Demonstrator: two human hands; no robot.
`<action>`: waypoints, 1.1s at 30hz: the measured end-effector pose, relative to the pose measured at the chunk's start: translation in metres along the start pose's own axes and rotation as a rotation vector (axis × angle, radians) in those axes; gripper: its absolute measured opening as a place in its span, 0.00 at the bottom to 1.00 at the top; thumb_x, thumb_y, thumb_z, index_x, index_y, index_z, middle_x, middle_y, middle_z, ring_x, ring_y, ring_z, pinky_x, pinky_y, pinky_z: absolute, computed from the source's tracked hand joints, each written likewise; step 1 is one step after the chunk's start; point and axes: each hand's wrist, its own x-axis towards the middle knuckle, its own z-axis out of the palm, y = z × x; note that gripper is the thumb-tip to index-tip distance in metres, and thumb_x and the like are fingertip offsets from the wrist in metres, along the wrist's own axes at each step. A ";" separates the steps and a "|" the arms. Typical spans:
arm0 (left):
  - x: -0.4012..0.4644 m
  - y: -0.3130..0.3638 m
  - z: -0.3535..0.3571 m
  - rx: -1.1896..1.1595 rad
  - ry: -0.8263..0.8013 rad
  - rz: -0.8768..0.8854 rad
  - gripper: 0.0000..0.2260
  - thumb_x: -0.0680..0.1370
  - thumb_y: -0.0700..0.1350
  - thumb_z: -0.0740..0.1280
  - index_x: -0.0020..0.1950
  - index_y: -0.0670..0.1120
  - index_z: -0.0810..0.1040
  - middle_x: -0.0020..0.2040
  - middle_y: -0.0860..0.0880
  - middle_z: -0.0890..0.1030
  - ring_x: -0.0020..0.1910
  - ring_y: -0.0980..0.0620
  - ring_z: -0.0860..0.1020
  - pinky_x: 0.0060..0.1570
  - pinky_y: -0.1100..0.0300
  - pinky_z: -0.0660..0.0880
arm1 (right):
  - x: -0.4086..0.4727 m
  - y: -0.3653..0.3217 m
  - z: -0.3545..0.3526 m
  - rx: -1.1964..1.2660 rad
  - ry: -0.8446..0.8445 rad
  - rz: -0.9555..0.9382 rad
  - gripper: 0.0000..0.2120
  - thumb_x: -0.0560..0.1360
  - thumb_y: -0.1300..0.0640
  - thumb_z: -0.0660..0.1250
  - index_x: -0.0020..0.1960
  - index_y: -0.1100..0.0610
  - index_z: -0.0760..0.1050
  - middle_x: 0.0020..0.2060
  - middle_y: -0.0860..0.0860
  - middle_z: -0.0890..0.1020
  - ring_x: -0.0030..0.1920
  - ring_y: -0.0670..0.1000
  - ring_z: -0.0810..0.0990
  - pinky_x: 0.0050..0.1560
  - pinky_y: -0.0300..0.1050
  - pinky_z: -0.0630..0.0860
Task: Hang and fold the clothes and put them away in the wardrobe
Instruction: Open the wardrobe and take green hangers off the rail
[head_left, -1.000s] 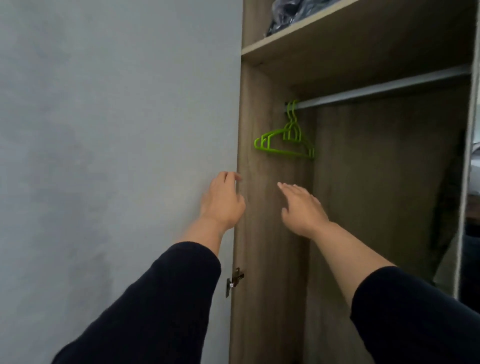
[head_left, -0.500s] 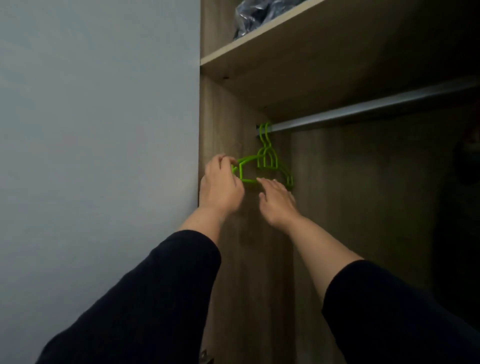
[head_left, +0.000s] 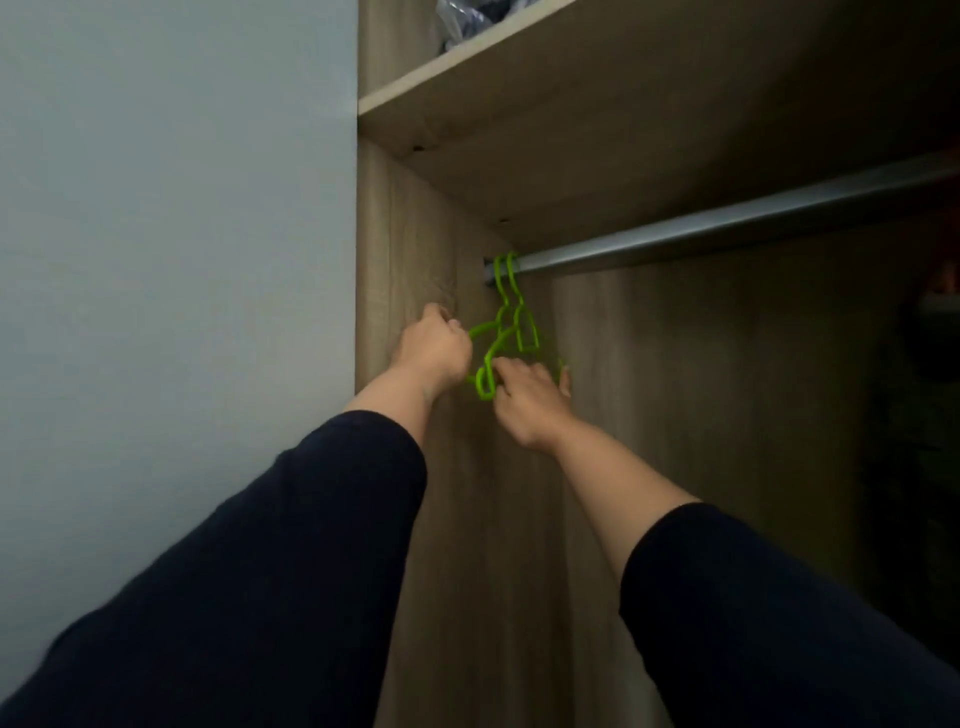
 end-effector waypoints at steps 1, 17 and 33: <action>0.001 -0.001 0.003 -0.017 -0.010 -0.023 0.17 0.82 0.46 0.55 0.69 0.41 0.67 0.67 0.37 0.72 0.66 0.39 0.70 0.61 0.55 0.67 | 0.001 0.002 -0.002 0.014 0.022 0.032 0.18 0.80 0.57 0.51 0.68 0.53 0.67 0.71 0.53 0.68 0.71 0.56 0.63 0.73 0.64 0.46; 0.016 0.020 0.038 -0.230 -0.092 -0.197 0.14 0.79 0.43 0.62 0.58 0.35 0.77 0.58 0.38 0.79 0.59 0.39 0.77 0.55 0.52 0.74 | 0.014 0.023 -0.039 0.102 0.130 0.394 0.20 0.80 0.51 0.52 0.61 0.63 0.74 0.62 0.62 0.76 0.63 0.61 0.75 0.59 0.48 0.71; 0.009 0.032 0.055 -0.150 -0.075 -0.205 0.14 0.82 0.42 0.60 0.61 0.33 0.74 0.62 0.37 0.76 0.63 0.39 0.73 0.58 0.54 0.69 | -0.042 0.043 -0.140 -0.021 0.360 0.677 0.16 0.79 0.55 0.56 0.58 0.60 0.77 0.53 0.57 0.81 0.54 0.58 0.80 0.51 0.47 0.75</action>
